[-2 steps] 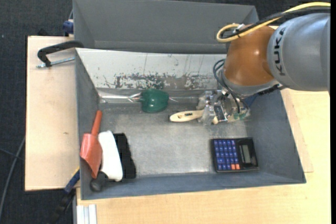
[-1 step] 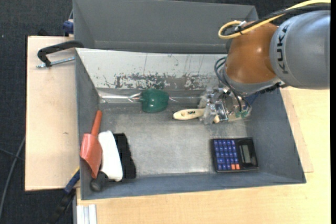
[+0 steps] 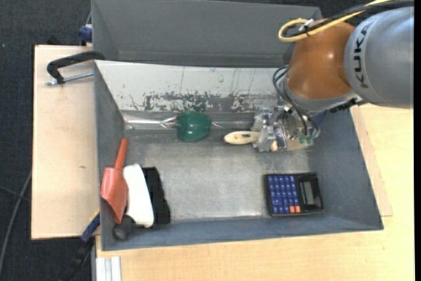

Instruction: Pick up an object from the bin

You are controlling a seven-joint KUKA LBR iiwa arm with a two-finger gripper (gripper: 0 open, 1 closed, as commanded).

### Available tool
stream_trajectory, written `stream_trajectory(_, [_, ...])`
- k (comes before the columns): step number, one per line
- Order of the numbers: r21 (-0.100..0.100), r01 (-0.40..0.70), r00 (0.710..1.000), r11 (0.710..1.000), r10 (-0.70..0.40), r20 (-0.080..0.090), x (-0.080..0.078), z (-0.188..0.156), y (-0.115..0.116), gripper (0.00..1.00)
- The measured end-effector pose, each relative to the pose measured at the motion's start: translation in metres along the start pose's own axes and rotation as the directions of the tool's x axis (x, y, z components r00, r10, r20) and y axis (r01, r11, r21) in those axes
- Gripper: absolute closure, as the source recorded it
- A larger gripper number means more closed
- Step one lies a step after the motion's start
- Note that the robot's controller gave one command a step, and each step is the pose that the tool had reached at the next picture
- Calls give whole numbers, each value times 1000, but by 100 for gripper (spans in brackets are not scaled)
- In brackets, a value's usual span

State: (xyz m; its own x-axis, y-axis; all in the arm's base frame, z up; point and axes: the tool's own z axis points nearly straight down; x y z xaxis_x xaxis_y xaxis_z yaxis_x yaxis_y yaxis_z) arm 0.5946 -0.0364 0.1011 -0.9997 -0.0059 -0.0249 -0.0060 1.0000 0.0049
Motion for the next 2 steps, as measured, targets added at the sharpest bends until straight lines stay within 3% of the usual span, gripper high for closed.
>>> stream_trajectory(2, [0, 0, 1000, 1000, 0, 9, -3, -40, 1, 100])
